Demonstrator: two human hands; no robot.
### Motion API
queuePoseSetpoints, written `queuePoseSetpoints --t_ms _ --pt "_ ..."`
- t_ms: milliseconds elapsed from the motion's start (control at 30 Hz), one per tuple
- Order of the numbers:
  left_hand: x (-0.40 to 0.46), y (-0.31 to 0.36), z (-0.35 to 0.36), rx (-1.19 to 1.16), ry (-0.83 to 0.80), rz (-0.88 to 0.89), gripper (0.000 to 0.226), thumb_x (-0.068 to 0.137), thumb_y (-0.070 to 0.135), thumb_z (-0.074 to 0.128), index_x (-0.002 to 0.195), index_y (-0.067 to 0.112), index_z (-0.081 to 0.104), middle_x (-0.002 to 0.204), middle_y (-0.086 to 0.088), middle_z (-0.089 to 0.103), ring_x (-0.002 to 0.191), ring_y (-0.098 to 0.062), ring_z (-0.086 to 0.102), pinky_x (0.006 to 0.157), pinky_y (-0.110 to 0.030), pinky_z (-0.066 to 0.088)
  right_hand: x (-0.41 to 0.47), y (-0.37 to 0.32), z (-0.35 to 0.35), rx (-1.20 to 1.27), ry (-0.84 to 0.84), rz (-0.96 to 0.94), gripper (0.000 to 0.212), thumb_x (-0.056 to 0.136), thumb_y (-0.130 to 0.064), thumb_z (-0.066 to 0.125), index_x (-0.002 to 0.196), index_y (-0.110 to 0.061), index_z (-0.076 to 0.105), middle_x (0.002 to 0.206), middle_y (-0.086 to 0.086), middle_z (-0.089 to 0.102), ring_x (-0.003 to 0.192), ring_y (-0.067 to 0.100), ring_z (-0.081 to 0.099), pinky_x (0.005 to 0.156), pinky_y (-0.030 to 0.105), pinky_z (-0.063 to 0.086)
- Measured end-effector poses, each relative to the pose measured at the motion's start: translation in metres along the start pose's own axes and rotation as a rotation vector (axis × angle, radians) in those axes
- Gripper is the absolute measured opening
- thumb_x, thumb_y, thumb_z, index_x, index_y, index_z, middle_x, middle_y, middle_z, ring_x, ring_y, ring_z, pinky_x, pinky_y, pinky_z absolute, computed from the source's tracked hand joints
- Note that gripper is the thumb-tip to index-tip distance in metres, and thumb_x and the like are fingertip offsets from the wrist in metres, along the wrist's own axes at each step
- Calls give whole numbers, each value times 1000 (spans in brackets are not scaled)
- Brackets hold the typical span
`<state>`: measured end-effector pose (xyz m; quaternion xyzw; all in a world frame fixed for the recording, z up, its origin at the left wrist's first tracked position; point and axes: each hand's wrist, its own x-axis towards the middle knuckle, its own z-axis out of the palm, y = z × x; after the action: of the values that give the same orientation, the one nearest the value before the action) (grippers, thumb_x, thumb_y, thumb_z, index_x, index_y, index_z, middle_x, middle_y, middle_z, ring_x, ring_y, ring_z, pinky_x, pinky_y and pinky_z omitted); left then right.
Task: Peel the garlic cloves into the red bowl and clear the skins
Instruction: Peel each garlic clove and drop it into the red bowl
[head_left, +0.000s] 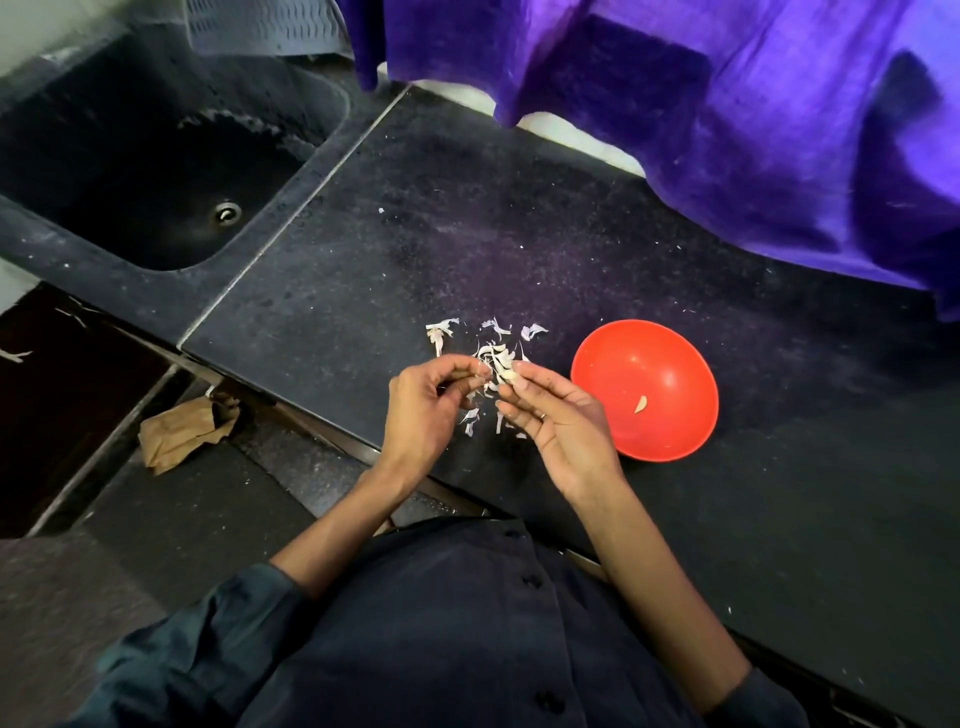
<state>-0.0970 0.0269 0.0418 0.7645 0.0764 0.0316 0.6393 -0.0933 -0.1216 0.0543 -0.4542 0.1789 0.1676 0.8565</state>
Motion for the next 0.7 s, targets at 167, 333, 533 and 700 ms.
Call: queuePoseSetpoints --t_ms 167,333,533,700 --pt "1 0 2 32 -44 16 24 89 3 66 100 23 72 92 5 74 72 -17 69 71 -33 60 0 0 -1 -97 -14 -100 20 87 9 58 103 -1 65 90 9 71 77 16 69 68 26 57" --pt "0 -3 1 57 -79 18 14 91 19 66 101 25 74 93 9 74 81 -10 69 78 -44 58 0 0 -2 -192 -1 -160 22 86 9 61 104 -4 64 86 6 72 77 15 69 65 25 57" --pt "-2 2 -3 190 -91 107 16 89 23 68 100 15 75 91 6 74 72 -2 65 75 -30 56 0 1 -1 -300 4 -211 24 85 8 63 105 -5 64 90 9 72 79 16 70 66 26 57" --pt "-3 4 -3 368 -95 285 14 91 16 66 99 9 75 86 0 71 70 -1 59 68 -11 45 2 3 -1 -392 23 -259 23 86 8 63 108 4 65 90 13 71 77 16 71 67 24 57"
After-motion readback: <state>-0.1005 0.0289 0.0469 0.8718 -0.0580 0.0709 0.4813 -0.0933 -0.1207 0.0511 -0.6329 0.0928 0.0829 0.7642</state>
